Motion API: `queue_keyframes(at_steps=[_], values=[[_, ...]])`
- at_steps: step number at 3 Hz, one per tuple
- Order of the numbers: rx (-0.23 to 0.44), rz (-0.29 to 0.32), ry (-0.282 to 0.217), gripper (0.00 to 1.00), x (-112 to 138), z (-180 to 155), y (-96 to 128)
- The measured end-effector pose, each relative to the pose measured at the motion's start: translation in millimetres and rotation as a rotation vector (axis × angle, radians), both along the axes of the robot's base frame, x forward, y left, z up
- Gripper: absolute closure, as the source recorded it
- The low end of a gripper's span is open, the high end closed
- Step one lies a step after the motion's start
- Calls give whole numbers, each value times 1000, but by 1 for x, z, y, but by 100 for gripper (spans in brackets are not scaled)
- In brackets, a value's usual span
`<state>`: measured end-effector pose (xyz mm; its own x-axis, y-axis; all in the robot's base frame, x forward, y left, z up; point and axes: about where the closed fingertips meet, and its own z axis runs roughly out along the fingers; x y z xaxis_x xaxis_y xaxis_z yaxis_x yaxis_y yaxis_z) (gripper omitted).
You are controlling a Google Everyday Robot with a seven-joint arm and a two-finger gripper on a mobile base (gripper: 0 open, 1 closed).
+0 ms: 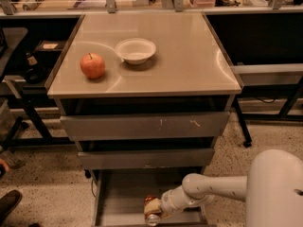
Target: Place coke can into bottom drawer
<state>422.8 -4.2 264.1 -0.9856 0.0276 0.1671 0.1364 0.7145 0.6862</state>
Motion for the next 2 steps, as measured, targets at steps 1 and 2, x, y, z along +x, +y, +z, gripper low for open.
queue_keyframes(at_steps=[1,2], values=[[0,0,0,100,0,0,0],[11,-37,-13,100,5,-14,7]])
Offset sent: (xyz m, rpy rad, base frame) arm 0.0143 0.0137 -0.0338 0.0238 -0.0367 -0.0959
